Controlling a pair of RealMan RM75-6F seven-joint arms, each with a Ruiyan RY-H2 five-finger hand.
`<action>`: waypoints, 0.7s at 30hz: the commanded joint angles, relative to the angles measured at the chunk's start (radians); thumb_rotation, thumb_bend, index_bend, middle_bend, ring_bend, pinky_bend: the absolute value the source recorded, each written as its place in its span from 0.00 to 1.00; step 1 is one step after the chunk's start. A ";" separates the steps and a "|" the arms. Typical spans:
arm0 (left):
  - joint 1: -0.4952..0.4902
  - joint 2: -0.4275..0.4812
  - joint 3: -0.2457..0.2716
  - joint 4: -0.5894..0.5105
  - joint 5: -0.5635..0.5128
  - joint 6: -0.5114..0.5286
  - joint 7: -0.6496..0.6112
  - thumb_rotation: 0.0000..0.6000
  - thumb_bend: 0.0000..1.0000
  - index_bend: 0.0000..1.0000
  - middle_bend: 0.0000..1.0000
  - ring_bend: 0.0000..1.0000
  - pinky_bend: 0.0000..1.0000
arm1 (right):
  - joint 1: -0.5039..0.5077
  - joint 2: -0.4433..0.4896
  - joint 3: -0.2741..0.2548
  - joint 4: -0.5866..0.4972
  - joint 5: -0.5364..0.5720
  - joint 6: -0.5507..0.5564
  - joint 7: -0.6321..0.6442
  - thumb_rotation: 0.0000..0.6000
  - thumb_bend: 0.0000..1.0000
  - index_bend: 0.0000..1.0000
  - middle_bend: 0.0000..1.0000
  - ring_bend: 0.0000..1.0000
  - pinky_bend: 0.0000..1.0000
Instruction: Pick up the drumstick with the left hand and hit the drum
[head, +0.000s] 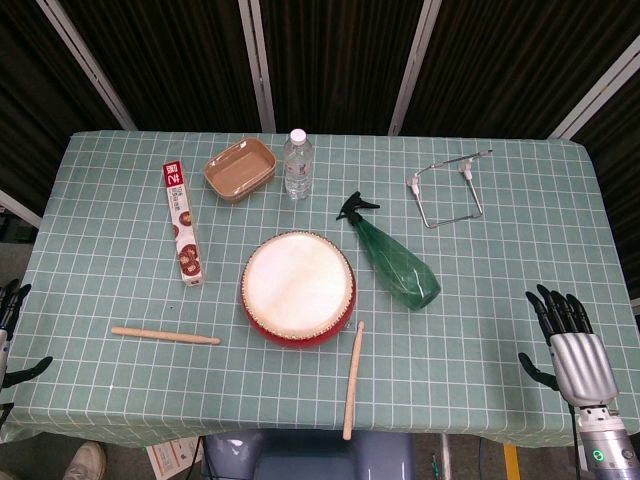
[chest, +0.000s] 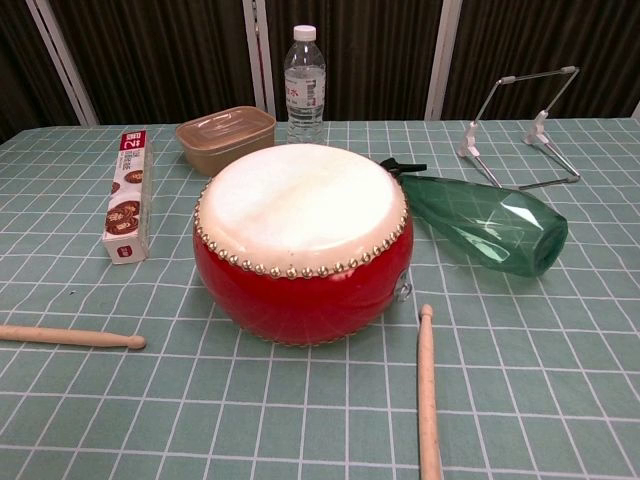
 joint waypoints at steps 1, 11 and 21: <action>0.000 0.000 0.000 0.000 0.002 0.002 0.000 1.00 0.02 0.00 0.00 0.00 0.00 | 0.000 -0.001 0.001 0.001 -0.001 0.002 0.001 1.00 0.31 0.00 0.00 0.00 0.00; -0.001 0.003 0.004 0.000 0.002 -0.006 0.003 1.00 0.02 0.00 0.00 0.00 0.00 | -0.002 -0.003 0.000 0.003 -0.003 0.006 0.001 1.00 0.31 0.00 0.00 0.00 0.00; -0.021 0.012 0.012 -0.013 -0.013 -0.058 0.049 1.00 0.03 0.00 0.15 0.16 0.28 | -0.001 -0.005 0.001 0.000 0.001 0.001 0.001 1.00 0.31 0.00 0.00 0.00 0.00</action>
